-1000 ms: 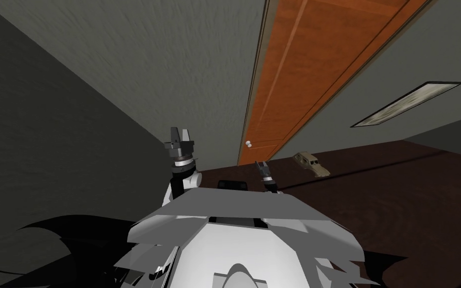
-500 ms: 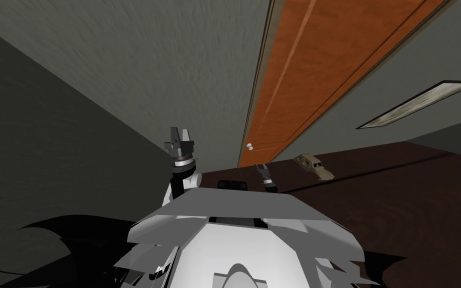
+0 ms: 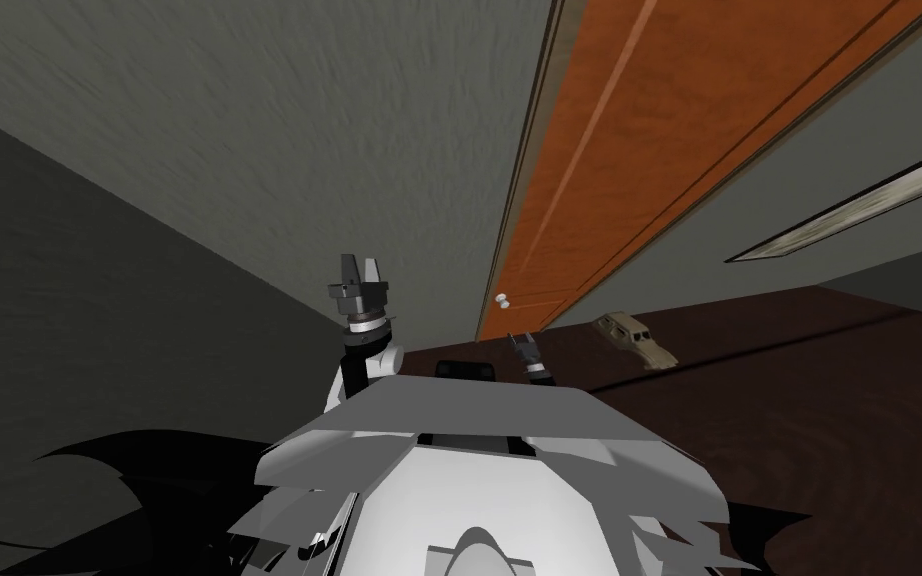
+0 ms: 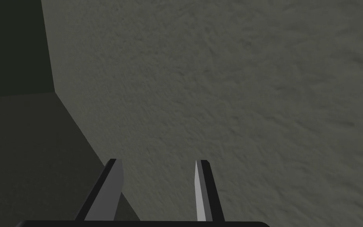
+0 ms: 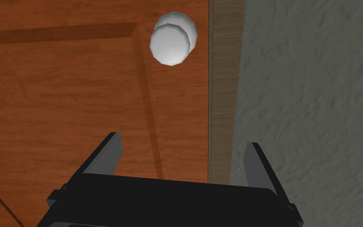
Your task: Pull the door open
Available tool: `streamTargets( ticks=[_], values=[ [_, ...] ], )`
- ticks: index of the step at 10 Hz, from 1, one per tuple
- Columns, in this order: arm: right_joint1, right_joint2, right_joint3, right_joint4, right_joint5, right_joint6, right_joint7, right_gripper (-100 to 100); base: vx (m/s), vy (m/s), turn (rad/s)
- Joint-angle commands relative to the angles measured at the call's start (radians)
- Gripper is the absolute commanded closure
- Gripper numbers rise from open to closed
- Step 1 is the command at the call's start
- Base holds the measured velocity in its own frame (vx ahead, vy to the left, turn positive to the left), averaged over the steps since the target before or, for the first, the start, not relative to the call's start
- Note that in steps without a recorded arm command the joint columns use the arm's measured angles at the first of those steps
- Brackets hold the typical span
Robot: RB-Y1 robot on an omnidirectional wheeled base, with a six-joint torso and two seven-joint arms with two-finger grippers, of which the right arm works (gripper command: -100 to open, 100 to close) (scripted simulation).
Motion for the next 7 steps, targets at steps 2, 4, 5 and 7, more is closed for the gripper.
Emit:
streamTargets(
  ticks=[2,4,5,7],
  values=[
    [-0.002,-0.003,-0.006,0.044,0.019,-0.022,0.049,-100,0.167,-0.020,-0.007],
    [-0.006,-0.006,-0.012,0.081,0.034,-0.038,0.085,-100,0.167,-0.038,-0.015],
    [-0.001,-0.003,-0.009,0.063,0.031,-0.030,0.073,-100,0.071,-0.021,0.001],
    [-0.016,-0.021,-0.034,0.104,0.014,-0.046,0.071,-100,0.020,0.103,0.129]
  ],
)
